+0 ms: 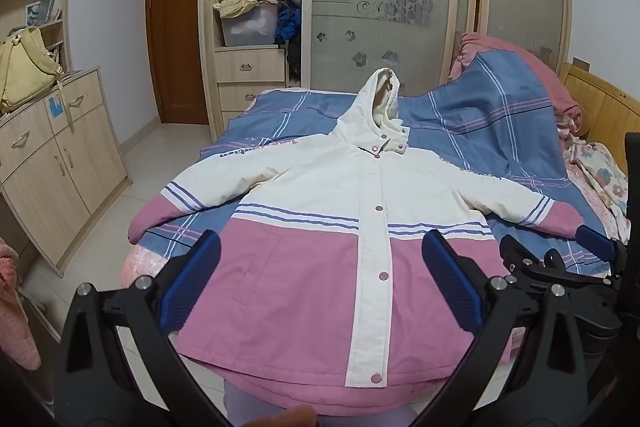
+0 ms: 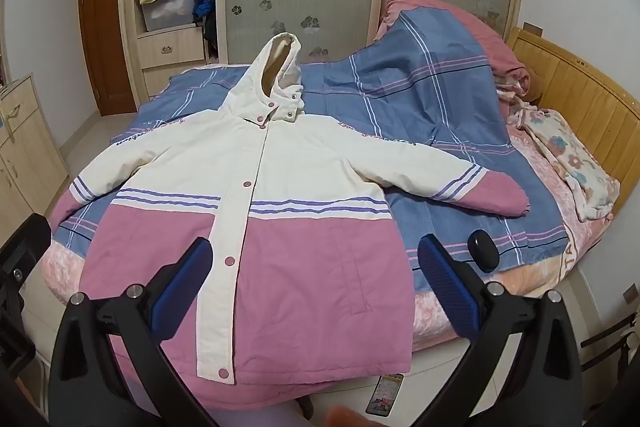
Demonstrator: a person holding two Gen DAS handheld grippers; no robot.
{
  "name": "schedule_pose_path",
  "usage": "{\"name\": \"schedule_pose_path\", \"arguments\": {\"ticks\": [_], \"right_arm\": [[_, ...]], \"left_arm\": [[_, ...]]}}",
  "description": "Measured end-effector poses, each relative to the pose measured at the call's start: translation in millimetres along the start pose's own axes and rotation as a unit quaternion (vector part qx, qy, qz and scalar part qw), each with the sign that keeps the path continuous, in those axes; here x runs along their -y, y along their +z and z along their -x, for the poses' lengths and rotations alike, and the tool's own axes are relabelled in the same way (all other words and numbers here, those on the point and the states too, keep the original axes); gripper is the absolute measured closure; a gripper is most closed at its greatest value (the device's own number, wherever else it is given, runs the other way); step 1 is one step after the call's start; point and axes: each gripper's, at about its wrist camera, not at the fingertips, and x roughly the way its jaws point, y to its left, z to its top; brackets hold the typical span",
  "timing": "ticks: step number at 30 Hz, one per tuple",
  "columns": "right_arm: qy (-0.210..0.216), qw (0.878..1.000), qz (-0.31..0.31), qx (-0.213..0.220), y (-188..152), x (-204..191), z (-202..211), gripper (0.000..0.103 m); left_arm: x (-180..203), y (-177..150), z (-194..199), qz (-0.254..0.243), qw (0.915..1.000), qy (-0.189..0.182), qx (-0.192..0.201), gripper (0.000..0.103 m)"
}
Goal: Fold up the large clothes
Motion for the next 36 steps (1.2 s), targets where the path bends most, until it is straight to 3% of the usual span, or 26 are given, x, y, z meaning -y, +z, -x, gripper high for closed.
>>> {"name": "schedule_pose_path", "arguments": {"ticks": [36], "right_arm": [[0.001, 1.0, 0.001, -0.01, -7, -5, -8, 0.001]], "left_arm": [[-1, -13, -4, -0.003, 1.0, 0.002, -0.005, 0.002]]}}
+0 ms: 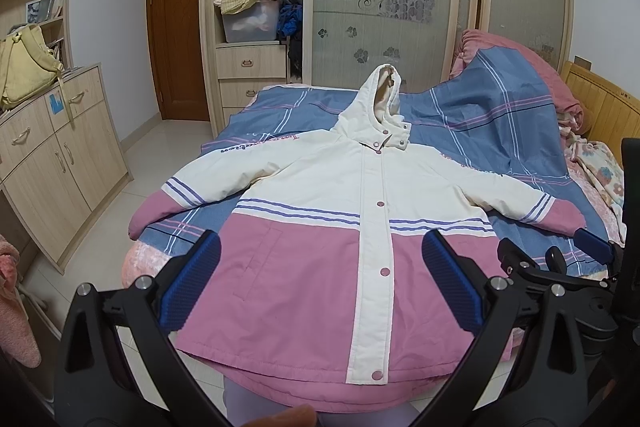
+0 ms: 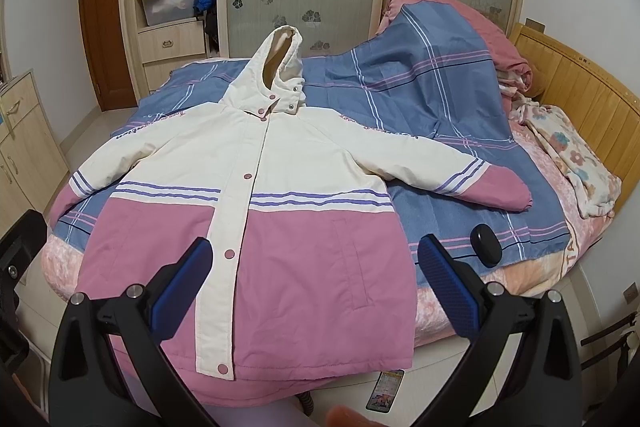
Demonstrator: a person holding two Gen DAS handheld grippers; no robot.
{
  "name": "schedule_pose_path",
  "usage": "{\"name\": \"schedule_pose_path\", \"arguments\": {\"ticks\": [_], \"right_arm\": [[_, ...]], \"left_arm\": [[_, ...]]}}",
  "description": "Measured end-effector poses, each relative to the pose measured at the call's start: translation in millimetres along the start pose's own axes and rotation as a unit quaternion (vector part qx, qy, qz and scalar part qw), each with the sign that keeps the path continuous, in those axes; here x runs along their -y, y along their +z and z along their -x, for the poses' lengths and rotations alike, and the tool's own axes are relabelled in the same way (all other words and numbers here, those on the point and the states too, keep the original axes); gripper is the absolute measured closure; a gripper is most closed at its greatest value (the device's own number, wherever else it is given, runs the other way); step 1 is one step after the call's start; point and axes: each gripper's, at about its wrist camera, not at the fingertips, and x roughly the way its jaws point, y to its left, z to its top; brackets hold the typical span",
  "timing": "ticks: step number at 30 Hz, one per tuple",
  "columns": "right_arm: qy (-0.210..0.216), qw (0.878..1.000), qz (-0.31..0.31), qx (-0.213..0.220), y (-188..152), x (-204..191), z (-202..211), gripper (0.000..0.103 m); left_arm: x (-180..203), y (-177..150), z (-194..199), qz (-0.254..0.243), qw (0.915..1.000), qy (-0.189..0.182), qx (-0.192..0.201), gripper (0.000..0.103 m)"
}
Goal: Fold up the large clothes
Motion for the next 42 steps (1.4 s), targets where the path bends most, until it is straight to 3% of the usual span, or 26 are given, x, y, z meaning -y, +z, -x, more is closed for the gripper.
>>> {"name": "schedule_pose_path", "arguments": {"ticks": [13, 17, 20, 22, 24, 25, 27, 29, 31, 33, 35, 37, 38, 39, 40, 41, 42], "right_arm": [[0.001, 1.0, 0.0, -0.015, -1, 3, -16, 0.001], [0.02, 0.999, -0.008, -0.025, 1, 16, -34, 0.001], [0.008, 0.998, -0.048, -0.025, 4, 49, -57, 0.001], [-0.029, 0.995, -0.092, -0.016, 9, 89, -79, 0.001], [-0.019, 0.988, -0.147, -0.03, 15, 139, -106, 0.001], [0.003, 0.98, -0.195, -0.048, 15, 174, -125, 0.001], [0.057, 0.95, -0.298, -0.069, 9, 245, -160, 0.001], [0.051, 0.922, -0.377, -0.075, 1, 306, -191, 0.001], [0.042, 0.901, -0.421, -0.091, -5, 354, -223, 0.001], [0.058, 0.873, -0.474, -0.103, -16, 396, -257, 0.001], [0.062, 0.856, -0.502, -0.104, -21, 425, -283, 0.012], [0.032, 0.864, -0.489, -0.116, -17, 439, -301, 0.019], [0.028, 0.865, -0.487, -0.118, -15, 445, -311, 0.029], [0.024, 0.857, -0.499, -0.124, -15, 452, -319, 0.041], [0.02, 0.849, -0.515, -0.119, -17, 457, -319, 0.073], [0.028, 0.841, -0.532, -0.094, -14, 461, -312, 0.091], [0.036, 0.844, -0.53, -0.069, -6, 459, -302, 0.093]], "left_arm": [[6, -4, -21, -0.01, 0.9997, -0.003, -0.023, 0.002], [12, -6, -38, -0.014, 0.9988, -0.024, -0.041, 0.002], [10, -11, -68, -0.003, 0.9952, -0.043, -0.088, 0.002], [8, -15, -90, 0.012, 0.9907, -0.062, -0.12, 0.002], [7, -17, -102, 0.029, 0.9878, -0.082, -0.129, 0.002], [6, -17, -106, 0.038, 0.9874, -0.084, -0.129, 0.002], [8, -16, -115, 0.046, 0.9874, -0.081, -0.128, 0.002], [11, -16, -128, 0.052, 0.9865, -0.079, -0.134, 0.002], [16, -17, -140, 0.053, 0.9838, -0.088, -0.147, 0.003], [22, -19, -149, 0.048, 0.9812, -0.099, -0.158, 0.003], [30, -21, -157, 0.036, 0.9811, -0.096, -0.164, 0.003], [36, -21, -168, 0.022, 0.981, -0.086, -0.173, 0.003], [37, -21, -172, 0.019, 0.9808, -0.082, -0.176, 0.003], [35, -21, -177, 0.019, 0.9806, -0.078, -0.179, 0.003], [34, -20, -180, 0.019, 0.9805, -0.074, -0.181, 0.003], [32, -20, -183, 0.021, 0.9803, -0.071, -0.183, 0.003], [28, -20, -187, 0.023, 0.9803, -0.065, -0.185, 0.003]]}}
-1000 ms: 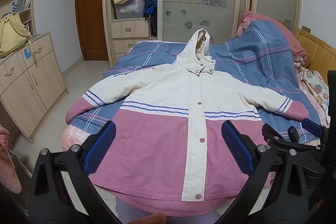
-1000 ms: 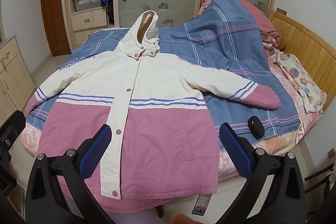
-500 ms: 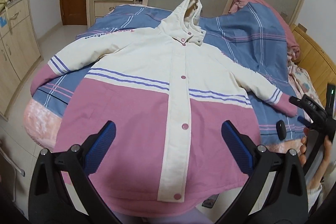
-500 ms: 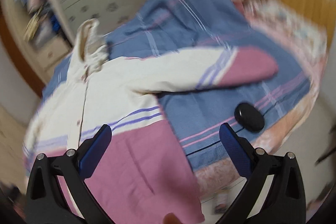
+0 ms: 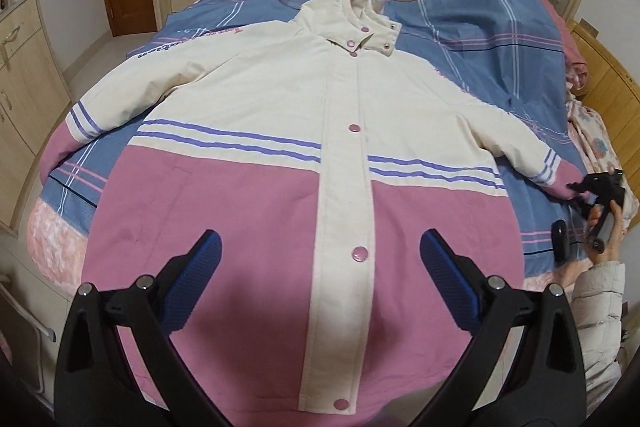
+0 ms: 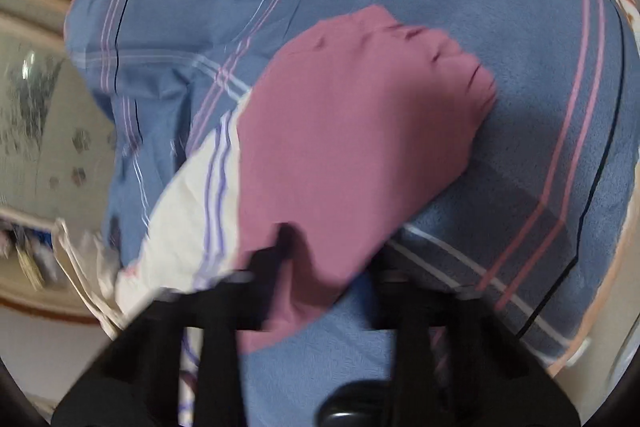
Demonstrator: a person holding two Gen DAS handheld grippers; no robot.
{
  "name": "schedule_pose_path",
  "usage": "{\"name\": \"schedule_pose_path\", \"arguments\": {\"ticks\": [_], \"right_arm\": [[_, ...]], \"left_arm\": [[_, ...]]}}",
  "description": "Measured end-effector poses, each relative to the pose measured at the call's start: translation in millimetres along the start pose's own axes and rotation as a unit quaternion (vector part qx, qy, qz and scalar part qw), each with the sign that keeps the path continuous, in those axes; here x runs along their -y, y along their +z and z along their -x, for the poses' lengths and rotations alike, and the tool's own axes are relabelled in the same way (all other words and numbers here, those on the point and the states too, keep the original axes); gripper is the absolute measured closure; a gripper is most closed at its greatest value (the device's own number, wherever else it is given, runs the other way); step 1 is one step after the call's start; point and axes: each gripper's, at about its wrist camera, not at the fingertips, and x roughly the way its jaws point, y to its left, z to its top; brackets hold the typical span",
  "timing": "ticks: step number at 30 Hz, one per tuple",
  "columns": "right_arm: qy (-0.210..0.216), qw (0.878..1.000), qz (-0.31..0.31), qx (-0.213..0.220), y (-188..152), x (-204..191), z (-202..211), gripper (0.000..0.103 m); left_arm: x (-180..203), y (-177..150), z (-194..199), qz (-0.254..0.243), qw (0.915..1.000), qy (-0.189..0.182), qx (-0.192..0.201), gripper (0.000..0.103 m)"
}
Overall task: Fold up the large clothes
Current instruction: 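Grasp the pink sleeve cuff with the right tool and fold it across the jacket front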
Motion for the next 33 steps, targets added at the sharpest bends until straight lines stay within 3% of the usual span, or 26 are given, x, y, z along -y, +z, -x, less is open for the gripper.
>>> {"name": "schedule_pose_path", "arguments": {"ticks": [3, 6, 8, 10, 11, 12, 13, 14, 17, 18, 21, 24, 28, 29, 30, 32, 33], "right_arm": [[0.038, 0.993, 0.095, 0.061, -17, -64, 43, 0.096], [0.139, 0.97, 0.195, 0.04, -58, -143, 74, 0.096], [0.2, 0.938, 0.284, 0.005, -108, -205, 89, 0.096], [0.248, 0.894, 0.371, -0.045, -166, -253, 95, 0.09], [0.269, 0.86, 0.424, -0.088, -207, -279, 93, 0.083], [0.284, 0.834, 0.458, -0.123, -235, -294, 90, 0.071], [0.294, 0.804, 0.492, -0.159, -266, -306, 87, 0.037], [0.293, 0.787, 0.516, -0.17, -292, -311, 87, 0.016], [0.281, 0.765, 0.562, -0.141, -321, -307, 98, 0.014], [0.276, 0.766, 0.565, -0.131, -321, -303, 100, 0.013], [0.236, 0.793, 0.553, -0.102, -311, -290, 96, 0.006], [0.207, 0.82, 0.519, -0.12, -299, -267, 88, 0.006], [0.182, 0.85, 0.474, -0.139, -281, -231, 73, 0.006], [0.174, 0.856, 0.467, -0.14, -279, -222, 69, 0.006], [0.167, 0.86, 0.461, -0.142, -277, -214, 66, 0.006], [0.149, 0.87, 0.447, -0.146, -274, -200, 55, 0.006], [0.141, 0.875, 0.44, -0.145, -272, -194, 53, 0.006]], "left_arm": [[-13, 4, -8, 0.014, 0.9997, 0.018, -0.003, 0.003], [-27, 9, -13, 0.032, 0.999, 0.032, -0.003, 0.003], [-36, 11, -12, 0.046, 0.9982, 0.039, 0.002, 0.003], [-42, 12, -8, 0.056, 0.9974, 0.045, 0.007, 0.003], [-45, 12, -6, 0.06, 0.997, 0.049, 0.008, 0.003], [-48, 12, -5, 0.061, 0.9967, 0.052, 0.01, 0.003], [-51, 12, -3, 0.063, 0.9963, 0.057, 0.012, 0.002], [-54, 12, 0, 0.065, 0.9959, 0.061, 0.014, 0.002], [-66, 12, 6, 0.076, 0.9947, 0.065, 0.022, 0.002], [-71, 13, 6, 0.08, 0.9942, 0.068, 0.024, 0.002], [-83, 25, -2, 0.093, 0.9939, 0.052, 0.029, 0.002], [-93, 48, -28, 0.119, 0.9922, -0.033, 0.018, 0.002], [-98, 82, -91, 0.163, 0.9791, -0.116, -0.037, 0.005], [-96, 91, -115, 0.167, 0.9755, -0.129, -0.062, 0.023], [-93, 95, -132, 0.169, 0.9736, -0.129, -0.083, 0.052], [-86, 106, -172, 0.168, 0.9719, -0.113, -0.119, 0.081], [-81, 113, -184, 0.16, 0.9744, -0.107, -0.117, 0.087]]}}
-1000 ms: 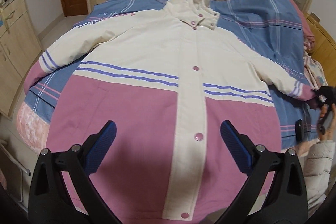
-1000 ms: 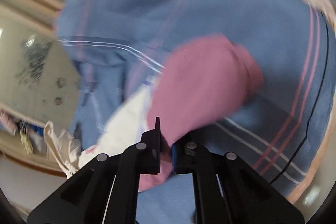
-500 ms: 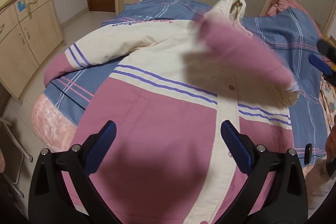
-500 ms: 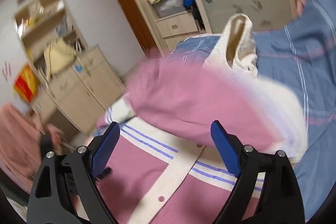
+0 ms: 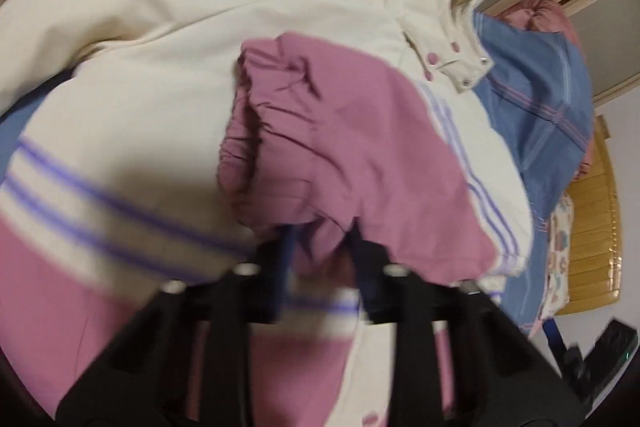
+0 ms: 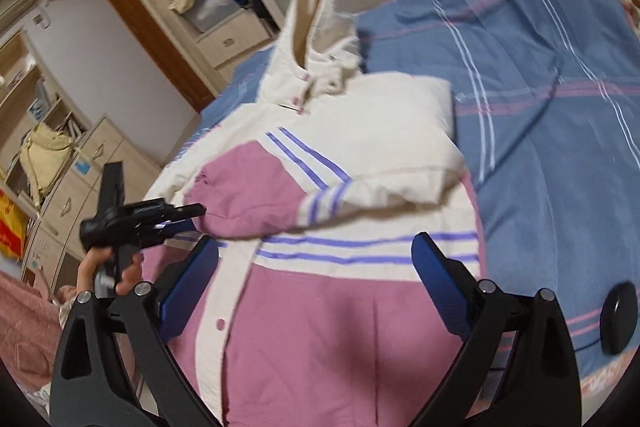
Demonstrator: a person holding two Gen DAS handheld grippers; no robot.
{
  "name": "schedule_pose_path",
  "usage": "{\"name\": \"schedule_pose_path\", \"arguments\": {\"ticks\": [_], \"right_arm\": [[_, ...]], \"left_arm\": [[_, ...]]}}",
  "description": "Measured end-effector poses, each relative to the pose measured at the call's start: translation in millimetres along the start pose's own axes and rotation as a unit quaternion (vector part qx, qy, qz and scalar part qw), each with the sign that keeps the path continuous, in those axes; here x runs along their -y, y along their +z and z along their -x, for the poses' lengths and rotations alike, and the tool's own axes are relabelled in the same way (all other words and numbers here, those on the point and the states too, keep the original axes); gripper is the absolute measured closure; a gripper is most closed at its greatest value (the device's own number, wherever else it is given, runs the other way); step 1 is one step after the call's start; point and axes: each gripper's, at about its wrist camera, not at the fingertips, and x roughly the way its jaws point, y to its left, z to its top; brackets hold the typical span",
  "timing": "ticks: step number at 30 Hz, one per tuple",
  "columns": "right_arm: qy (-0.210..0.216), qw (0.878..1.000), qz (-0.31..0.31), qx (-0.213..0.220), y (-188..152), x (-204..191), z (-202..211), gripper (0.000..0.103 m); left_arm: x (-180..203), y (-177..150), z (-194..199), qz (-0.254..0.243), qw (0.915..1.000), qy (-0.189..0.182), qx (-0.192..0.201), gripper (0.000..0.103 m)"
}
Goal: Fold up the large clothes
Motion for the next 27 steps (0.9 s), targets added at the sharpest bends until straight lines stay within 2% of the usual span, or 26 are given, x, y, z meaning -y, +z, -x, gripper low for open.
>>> {"name": "schedule_pose_path", "arguments": {"ticks": [2, 5, 7, 9, 10, 11, 13, 15, 17, 19, 21, 23, 25, 27], "right_arm": [[-0.011, 1.0, -0.012, 0.001, -4, 9, -6, 0.006], [-0.018, 1.0, -0.021, -0.002, -2, 16, -17, 0.006], [-0.031, 0.999, -0.019, 0.002, 6, 18, -27, 0.006], [-0.046, 0.999, 0.001, 0.026, 16, 13, -33, 0.006], [-0.052, 0.998, 0.013, 0.042, 21, 9, -37, 0.013], [-0.055, 0.997, 0.024, 0.053, 28, 6, -41, 0.027], [-0.052, 0.997, 0.026, 0.054, 41, 4, -53, 0.033], [-0.046, 0.998, 0.029, 0.042, 54, 2, -72, 0.042], [-0.074, 0.997, 0.03, 0.015, 64, 4, -97, 0.058], [-0.091, 0.996, 0.02, -0.008, 69, 9, -116, 0.068], [-0.107, 0.994, 0.018, -0.026, 67, 15, -132, 0.069], [-0.121, 0.992, 0.016, -0.042, 61, 22, -145, 0.071], [-0.127, 0.99, 0.011, -0.052, 56, 29, -154, 0.076], [-0.128, 0.99, 0.014, -0.058, 53, 32, -159, 0.076]], "left_arm": [[20, 12, -11, -0.034, 0.9987, 0.018, 0.033, 0.091], [63, 18, -14, -0.095, 0.9929, 0.038, 0.06, 0.092], [88, 19, -21, -0.138, 0.9871, 0.056, 0.059, 0.088], [103, 19, -29, -0.166, 0.9811, 0.079, 0.062, 0.077], [103, 20, -29, -0.171, 0.9792, 0.089, 0.064, 0.075], [100, 19, -27, -0.168, 0.9782, 0.1, 0.069, 0.073], [82, 18, -18, -0.154, 0.9785, 0.111, 0.08, 0.072], [69, 17, -5, -0.139, 0.9779, 0.12, 0.099, 0.068], [60, 14, 8, -0.129, 0.9769, 0.12, 0.12, 0.069], [62, 15, 13, -0.135, 0.9735, 0.124, 0.136, 0.069], [71, 17, 4, -0.151, 0.973, 0.125, 0.122, 0.069], [74, 24, -20, -0.154, 0.971, 0.16, 0.09, 0.069], [67, 28, -41, -0.137, 0.9733, 0.171, 0.068, 0.067], [64, 27, -50, -0.139, 0.9718, 0.179, 0.063, 0.065]]}}
